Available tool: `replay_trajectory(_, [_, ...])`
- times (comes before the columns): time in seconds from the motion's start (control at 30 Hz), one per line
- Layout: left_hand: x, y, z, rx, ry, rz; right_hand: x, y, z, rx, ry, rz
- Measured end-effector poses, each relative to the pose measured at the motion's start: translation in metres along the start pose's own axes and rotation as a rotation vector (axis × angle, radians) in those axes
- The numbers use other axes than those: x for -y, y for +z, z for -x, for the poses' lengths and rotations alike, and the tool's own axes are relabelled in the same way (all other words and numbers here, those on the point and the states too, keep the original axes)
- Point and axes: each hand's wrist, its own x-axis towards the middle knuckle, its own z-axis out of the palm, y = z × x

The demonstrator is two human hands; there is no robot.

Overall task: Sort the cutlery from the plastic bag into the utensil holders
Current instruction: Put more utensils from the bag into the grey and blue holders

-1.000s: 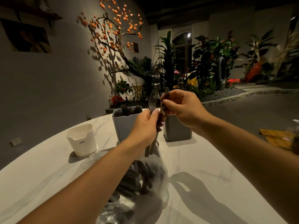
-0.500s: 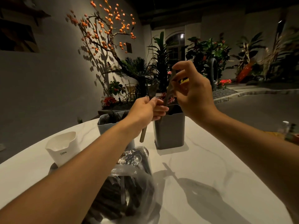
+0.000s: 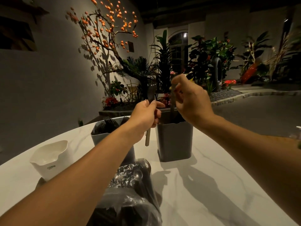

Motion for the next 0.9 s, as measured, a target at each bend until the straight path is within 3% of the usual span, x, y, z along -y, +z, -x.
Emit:
replay_trajectory(0.13, [0.006, -0.011, 0.003, 0.053, -0.029, 0.047, 0.003, 0.025, 0.007, 0.316, 0.122, 0.112])
replay_trajectory(0.3, [0.008, -0.026, 0.015, 0.111, -0.137, 0.079, 0.037, 0.020, -0.005, 0.293, 0.248, -0.523])
replay_trajectory(0.37, [0.009, -0.033, 0.020, 0.129, -0.167, 0.072, 0.050, 0.017, -0.008, 0.303, 0.254, -0.621])
replay_trajectory(0.47, [0.008, -0.043, 0.028, 0.056, -0.096, 0.011, 0.067, 0.018, -0.011, 0.223, 0.210, -0.586])
replay_trajectory(0.57, [0.006, -0.059, 0.032, -0.185, 0.032, -0.099, 0.082, 0.020, -0.014, 0.074, 0.203, -0.557])
replay_trajectory(0.63, [0.001, -0.077, 0.032, -0.268, 0.049, -0.036, 0.092, 0.021, -0.018, -0.025, 0.165, -0.528])
replay_trajectory(0.9, [-0.006, -0.123, 0.037, -0.235, -0.048, 0.111, 0.135, 0.035, -0.037, -0.243, -0.045, -0.431])
